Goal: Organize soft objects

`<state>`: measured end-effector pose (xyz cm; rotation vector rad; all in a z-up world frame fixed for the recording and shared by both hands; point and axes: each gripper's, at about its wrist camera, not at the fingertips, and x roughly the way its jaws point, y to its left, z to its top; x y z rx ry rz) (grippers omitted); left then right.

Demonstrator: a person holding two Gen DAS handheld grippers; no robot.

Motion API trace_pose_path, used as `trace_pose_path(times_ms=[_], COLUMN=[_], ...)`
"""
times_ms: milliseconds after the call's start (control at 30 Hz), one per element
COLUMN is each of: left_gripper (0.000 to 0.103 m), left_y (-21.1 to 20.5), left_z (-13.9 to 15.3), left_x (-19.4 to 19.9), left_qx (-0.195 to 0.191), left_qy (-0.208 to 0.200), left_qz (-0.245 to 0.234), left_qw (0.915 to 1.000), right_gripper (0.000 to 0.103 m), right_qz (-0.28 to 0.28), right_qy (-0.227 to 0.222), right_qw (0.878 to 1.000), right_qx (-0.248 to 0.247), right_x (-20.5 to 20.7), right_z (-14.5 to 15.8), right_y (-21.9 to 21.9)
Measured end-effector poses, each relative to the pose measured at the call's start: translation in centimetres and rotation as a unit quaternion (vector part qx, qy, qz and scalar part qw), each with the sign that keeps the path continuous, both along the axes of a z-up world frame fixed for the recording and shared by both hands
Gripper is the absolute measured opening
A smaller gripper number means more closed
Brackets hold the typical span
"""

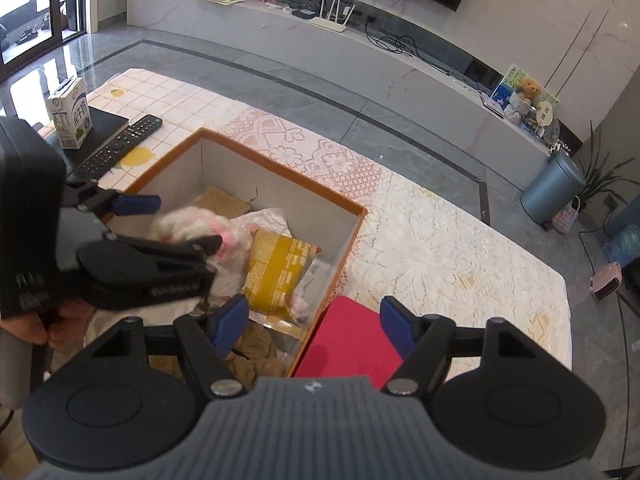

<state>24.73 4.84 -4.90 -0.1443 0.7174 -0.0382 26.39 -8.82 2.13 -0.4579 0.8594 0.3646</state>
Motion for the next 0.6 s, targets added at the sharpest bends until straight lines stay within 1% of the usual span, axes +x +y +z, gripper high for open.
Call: trace_pose_path(times_ms=[67,100,167,233,300,333,400,433,500,567,600], left_gripper=[0.093,0.093,0.093,0.093,0.093,0.093,0.092,0.092,0.09,0.09,0.09], left_y=[0.3,0.3,-0.2,-0.8,-1.2,-1.4,-1.6,-1.9,-3.1,-4.0,-4.4], left_z=[0.7,1.0,1.8,3.5,5.6,6.8,9.3,10.6,12.9,14.8,15.6], left_x=[-0.3,-0.6,-1.3,-2.5,-4.2,-5.3,-7.8,-9.3,-11.9,-14.5,-15.7], left_qx=[-0.013,-0.007,0.016,0.037,0.04,0.037,0.034,0.044,0.085,0.107,0.114], left_qy=[-0.005,-0.006,-0.007,-0.02,-0.042,-0.056,-0.092,-0.117,-0.164,-0.208,-0.22], left_qz=[-0.016,-0.024,-0.012,-0.017,-0.036,-0.042,-0.032,-0.009,0.037,0.058,0.057], left_qw=[0.9998,0.9997,0.9998,0.999,0.9977,0.9969,0.9947,0.9921,0.9821,0.9705,0.9671], right_gripper=[0.072,0.072,0.072,0.072,0.074,0.078,0.08,0.083,0.083,0.085,0.087], right_qz=[-0.003,-0.005,-0.006,-0.002,0.004,0.012,0.025,0.028,0.027,0.026,0.018], right_qy=[-0.004,-0.006,-0.009,-0.014,-0.014,-0.016,-0.05,-0.065,-0.088,-0.108,-0.119], right_qw=[1.0,1.0,1.0,0.999,0.999,0.999,0.997,0.996,0.993,0.989,0.986], right_qx=[0.002,0.005,0.018,0.037,0.048,0.047,0.051,0.055,0.073,0.099,0.113], right_x=[-0.4,-0.7,-1.2,-1.9,-2.8,-3.6,-5.7,-6.8,-8.8,-10.9,-11.9], right_z=[0.5,0.8,1.5,2.3,3.1,3.6,4.7,5.2,6.1,7.1,7.5], right_y=[-0.5,-0.7,-1.3,-2.0,-2.6,-2.9,-3.6,-3.9,-4.6,-5.2,-5.5])
